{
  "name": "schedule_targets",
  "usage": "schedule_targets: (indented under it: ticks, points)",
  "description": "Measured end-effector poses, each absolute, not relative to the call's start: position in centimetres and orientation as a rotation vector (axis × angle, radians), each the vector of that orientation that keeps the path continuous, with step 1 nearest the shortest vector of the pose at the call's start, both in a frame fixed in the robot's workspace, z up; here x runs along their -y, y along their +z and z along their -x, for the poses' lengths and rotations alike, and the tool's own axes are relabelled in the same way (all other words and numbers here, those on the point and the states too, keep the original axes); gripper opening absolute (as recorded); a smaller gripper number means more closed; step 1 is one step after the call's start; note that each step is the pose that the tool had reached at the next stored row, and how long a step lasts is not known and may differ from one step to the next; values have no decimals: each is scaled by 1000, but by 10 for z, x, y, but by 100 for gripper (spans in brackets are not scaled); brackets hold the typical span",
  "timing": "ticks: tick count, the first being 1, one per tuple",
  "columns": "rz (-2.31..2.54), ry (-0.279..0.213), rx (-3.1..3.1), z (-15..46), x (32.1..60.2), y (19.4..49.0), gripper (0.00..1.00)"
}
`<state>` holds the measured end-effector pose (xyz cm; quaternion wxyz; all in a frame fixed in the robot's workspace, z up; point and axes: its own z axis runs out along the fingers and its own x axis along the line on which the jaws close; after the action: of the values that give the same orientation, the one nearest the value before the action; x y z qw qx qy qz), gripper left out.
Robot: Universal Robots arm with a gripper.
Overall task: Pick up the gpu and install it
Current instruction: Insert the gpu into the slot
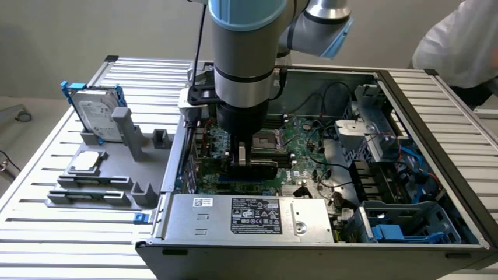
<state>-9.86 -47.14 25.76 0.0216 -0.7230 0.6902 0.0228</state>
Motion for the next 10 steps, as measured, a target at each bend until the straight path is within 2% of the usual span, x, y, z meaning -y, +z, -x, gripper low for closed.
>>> schedule_targets:
  ticks: [1, 3, 5, 6, 10]
  points:
    - [2240, 71, -2139, 99, 471, 258, 27]
    - [2240, 72, -2139, 99, 472, 261, 40]
    - [2240, 74, -2138, 99, 472, 265, 40]
    - [2240, 74, -2138, 99, 472, 268, 46]
    - [2239, 74, -2138, 98, 472, 284, 46]
